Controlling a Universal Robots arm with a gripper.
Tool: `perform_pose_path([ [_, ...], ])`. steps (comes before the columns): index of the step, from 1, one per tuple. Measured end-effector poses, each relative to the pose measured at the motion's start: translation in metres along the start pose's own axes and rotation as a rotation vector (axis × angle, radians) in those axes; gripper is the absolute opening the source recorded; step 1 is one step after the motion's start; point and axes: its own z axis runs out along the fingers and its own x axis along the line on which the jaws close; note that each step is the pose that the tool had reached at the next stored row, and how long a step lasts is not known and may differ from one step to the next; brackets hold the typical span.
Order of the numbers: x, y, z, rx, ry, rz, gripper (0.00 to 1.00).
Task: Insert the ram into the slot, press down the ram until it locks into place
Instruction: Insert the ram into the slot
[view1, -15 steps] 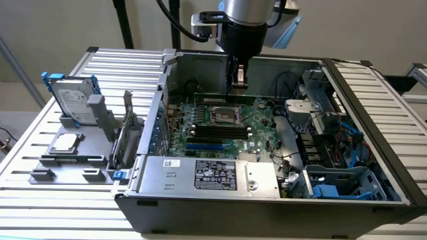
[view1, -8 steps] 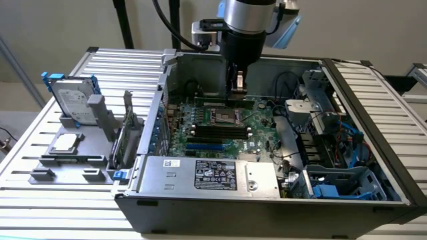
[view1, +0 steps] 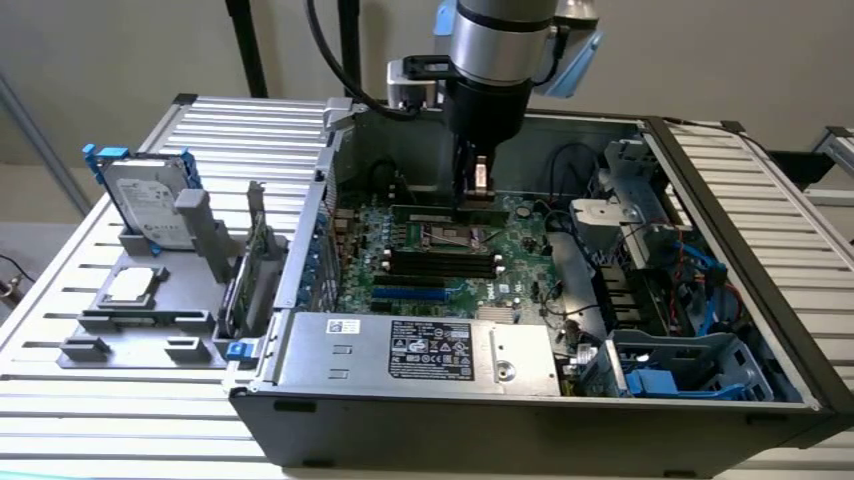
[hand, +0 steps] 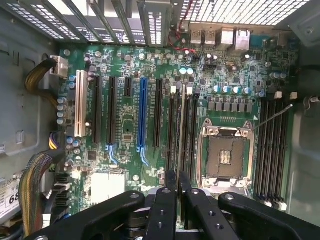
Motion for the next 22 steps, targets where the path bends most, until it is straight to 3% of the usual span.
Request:
perform_pose_path([
  [15,0.003,-0.0095,0.0266,0.0001,0.0000,0.001,0.14],
  [22,0.004,-0.0100,0.0389,-0.0023,0.0000,0.002,0.14],
])
